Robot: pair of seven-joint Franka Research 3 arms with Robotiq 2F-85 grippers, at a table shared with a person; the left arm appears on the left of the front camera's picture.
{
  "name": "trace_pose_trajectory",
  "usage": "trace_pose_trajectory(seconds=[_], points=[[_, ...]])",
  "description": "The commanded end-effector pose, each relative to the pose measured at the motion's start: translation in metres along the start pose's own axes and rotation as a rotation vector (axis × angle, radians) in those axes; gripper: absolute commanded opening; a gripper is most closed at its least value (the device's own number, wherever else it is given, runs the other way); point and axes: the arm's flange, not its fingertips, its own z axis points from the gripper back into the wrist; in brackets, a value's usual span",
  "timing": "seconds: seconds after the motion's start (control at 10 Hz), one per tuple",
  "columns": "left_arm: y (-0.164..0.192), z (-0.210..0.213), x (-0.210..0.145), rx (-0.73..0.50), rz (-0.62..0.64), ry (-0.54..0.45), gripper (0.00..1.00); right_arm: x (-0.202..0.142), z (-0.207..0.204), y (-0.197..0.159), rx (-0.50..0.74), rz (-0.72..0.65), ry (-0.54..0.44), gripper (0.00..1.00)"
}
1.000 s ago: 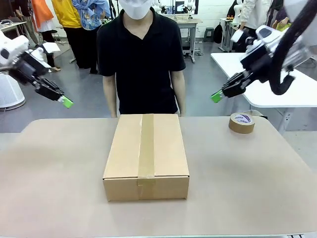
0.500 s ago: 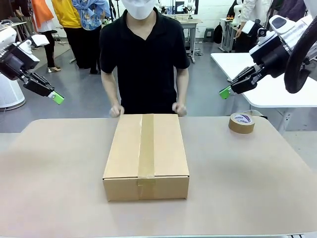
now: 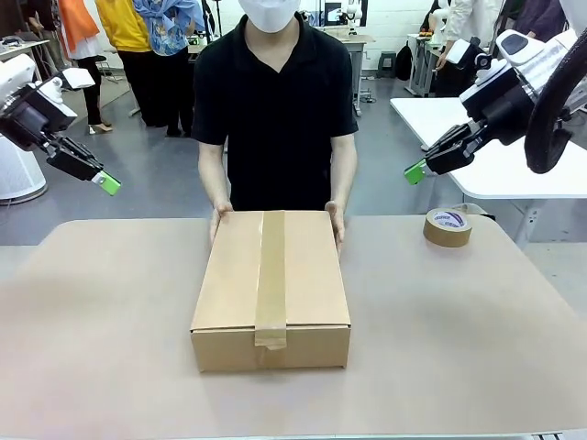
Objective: Wrap the clocks to prevent damage.
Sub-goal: After the human seals the box with tape, release both hands from the side flaps of the Package Box.
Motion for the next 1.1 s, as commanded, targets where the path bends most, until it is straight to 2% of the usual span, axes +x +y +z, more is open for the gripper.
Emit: trace_pose_trajectory(seconds=[0.0, 0.3, 0.4, 0.5, 0.6, 0.7, 0.8, 1.0], points=[[0.001, 0.001, 0.002, 0.004, -0.004, 0.002, 0.01, 0.003, 0.0, -0.003, -0.008, -0.004, 0.015, 0.01], [0.0, 0.0, 0.0, 0.001, -0.001, 0.0, 0.01, 0.0, 0.0, 0.0, 0.0, 0.0, 0.0, 0.01], [-0.001, 0.009, 0.003, 0.029, 0.028, -0.037, 0.6, -0.003, 0.006, 0.011, -0.017, 0.011, 0.006, 0.6], [-0.005, 0.007, -0.001, 0.032, 0.032, -0.042, 0.6, -0.005, 0.007, 0.015, -0.01, 0.021, 0.026, 0.6], [0.0, 0.007, 0.002, 0.027, 0.031, -0.03, 1.0, -0.004, 0.007, 0.012, -0.014, 0.016, 0.021, 1.0], [-0.002, 0.005, 0.002, 0.036, 0.035, -0.028, 0.62, -0.007, 0.006, 0.013, 0.017, 0.017, 0.012, 0.64], [-0.006, 0.004, -0.001, 0.041, 0.035, -0.035, 1.0, -0.009, 0.005, 0.014, 0.023, 0.024, 0.02, 1.0], [-0.005, 0.007, 0.002, 0.035, 0.029, -0.037, 1.0, -0.007, 0.004, 0.014, 0.024, 0.027, 0.014, 1.0]])
